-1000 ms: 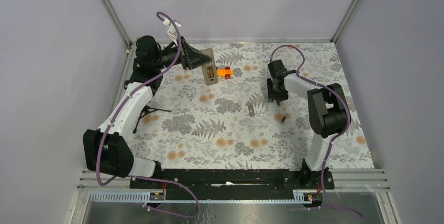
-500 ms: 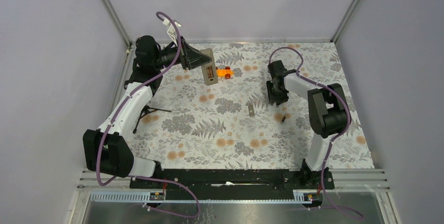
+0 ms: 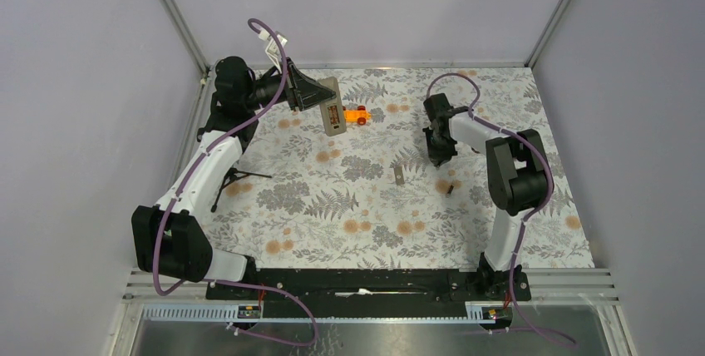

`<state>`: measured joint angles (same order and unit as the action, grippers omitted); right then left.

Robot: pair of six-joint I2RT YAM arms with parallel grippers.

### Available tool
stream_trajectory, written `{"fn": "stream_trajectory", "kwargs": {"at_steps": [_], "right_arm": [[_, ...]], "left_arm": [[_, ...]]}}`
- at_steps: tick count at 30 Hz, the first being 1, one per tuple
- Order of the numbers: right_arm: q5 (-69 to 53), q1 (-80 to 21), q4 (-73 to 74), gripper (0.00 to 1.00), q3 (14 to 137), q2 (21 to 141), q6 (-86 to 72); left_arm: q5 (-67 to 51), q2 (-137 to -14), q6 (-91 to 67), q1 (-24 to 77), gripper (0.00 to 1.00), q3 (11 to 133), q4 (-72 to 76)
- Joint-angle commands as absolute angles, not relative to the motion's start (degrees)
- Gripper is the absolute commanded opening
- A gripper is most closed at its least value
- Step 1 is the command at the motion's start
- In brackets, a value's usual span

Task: Load the batteries into the remote control
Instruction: Pick up the battery from the center of the board, then load the battery into the remote control.

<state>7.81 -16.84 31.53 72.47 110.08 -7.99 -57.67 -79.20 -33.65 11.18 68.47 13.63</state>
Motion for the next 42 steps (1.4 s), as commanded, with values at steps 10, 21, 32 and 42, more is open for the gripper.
{"fn": "stream_trajectory", "kwargs": {"at_steps": [10,21,32,42], "right_arm": [[0.2,-16.9,28.8,0.06,74.0,91.6,-14.3],[-13.7,-16.9,34.4,0.08,81.3,80.7,-17.9],[-20.2,-16.9,51.4,0.08,97.2,84.1,-20.7],[-23.2,-17.9,57.1,0.09,99.9,87.5,-20.1]], "left_arm": [[-57.4,-87.3,-43.4,18.1,0.00,71.9,22.5],[-52.9,-105.7,-70.9,24.9,0.00,79.1,47.6],[-45.6,-112.3,-73.9,29.3,0.00,82.9,38.7],[-44.6,-114.5,-75.8,30.7,0.00,83.1,40.9]]}}
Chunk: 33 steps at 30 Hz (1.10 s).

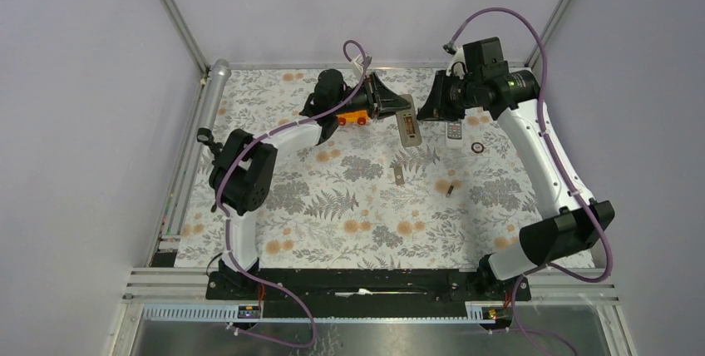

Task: Load the batteries into the remote control
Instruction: Load the battery into the remote control.

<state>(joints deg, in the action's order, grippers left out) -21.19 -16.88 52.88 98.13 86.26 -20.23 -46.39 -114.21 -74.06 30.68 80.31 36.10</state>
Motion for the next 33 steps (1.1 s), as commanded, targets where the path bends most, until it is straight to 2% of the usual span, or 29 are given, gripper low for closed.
{"fn": "stream_trajectory", "kwargs": {"at_steps": [1,24,33], "right_arm": [[-23.3,-18.2,57.1,0.09,99.8,87.7,-20.1],[-18.8,-21.1,57.0,0.16,99.4,92.4,-18.3],[-17.8,-21.2,58.2,0.24,101.1,94.0,-17.3]], "left_arm": [[-44.6,-114.7,-76.1,30.8,0.00,83.1,41.1],[-45.5,-116.3,-81.0,31.3,0.00,82.8,46.8],[-46.2,-117.1,-85.9,31.3,0.00,82.2,51.2]]}}
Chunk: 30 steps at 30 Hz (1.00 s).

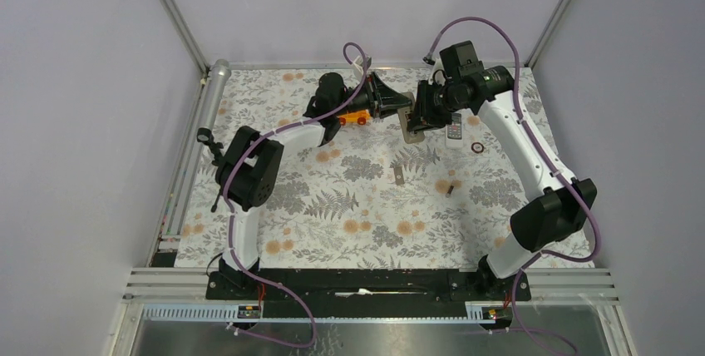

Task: Load the batteries into the remote control
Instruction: Load the battery into the remote control.

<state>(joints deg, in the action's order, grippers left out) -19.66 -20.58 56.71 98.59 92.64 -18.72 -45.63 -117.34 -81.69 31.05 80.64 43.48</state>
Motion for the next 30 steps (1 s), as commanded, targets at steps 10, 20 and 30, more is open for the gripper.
{"fn": "stream_trajectory", "kwargs": {"at_steps": [10,20,30], "right_arm": [[-16.2,-21.2,57.6,0.27,102.3,94.6,-18.3],[-17.1,-21.1,55.8,0.36,103.4,93.5,-20.7],[-16.9,-19.7,53.0,0.55,103.8,89.5,-24.2]], "left_arm": [[-46.5,-117.0,-88.0,31.3,0.00,81.3,52.6],[-46.1,-117.2,-90.5,31.1,0.00,80.4,55.4],[-45.2,-117.2,-93.9,30.5,0.00,79.4,59.6]]}}
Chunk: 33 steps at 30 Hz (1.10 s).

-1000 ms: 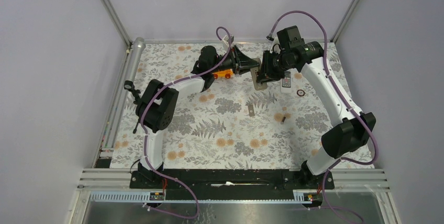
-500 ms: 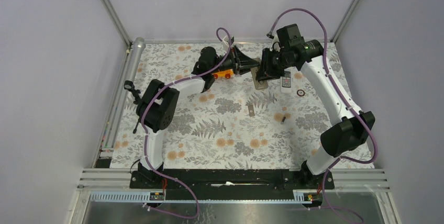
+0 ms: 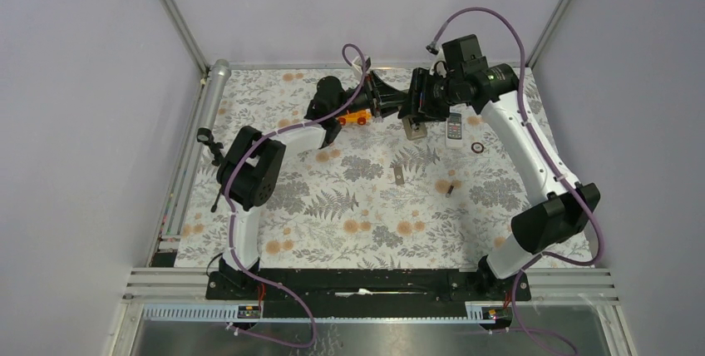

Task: Load the batteries into the remote control
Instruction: Load the battery into the remote control.

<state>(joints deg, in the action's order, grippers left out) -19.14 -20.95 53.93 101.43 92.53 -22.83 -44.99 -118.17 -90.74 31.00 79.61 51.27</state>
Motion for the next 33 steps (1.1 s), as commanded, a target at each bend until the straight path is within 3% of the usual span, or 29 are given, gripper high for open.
{"fn": "stream_trajectory", "kwargs": {"at_steps": [1,11,18,22,33], "right_arm": [[-16.8,-19.4,52.6,0.56,103.7,88.9,-24.4],[-17.9,-17.1,47.4,0.66,100.7,82.4,-27.6],[-22.5,-16.9,27.1,0.88,83.1,71.2,-36.5],[-26.7,-16.9,13.4,0.91,73.6,68.0,-44.9],[-24.8,-16.9,-0.9,0.90,69.1,65.9,-50.1]], "left_arm": [[-45.1,-117.2,-94.2,30.5,0.00,79.4,60.0],[-43.0,-117.0,-99.6,29.8,0.00,78.9,64.7],[-38.8,-115.7,-105.2,29.5,0.00,79.9,66.7],[-35.8,-114.9,-109.2,29.5,0.00,80.5,66.6],[-30.0,-113.1,-118.7,30.2,0.00,78.2,70.0]]}}
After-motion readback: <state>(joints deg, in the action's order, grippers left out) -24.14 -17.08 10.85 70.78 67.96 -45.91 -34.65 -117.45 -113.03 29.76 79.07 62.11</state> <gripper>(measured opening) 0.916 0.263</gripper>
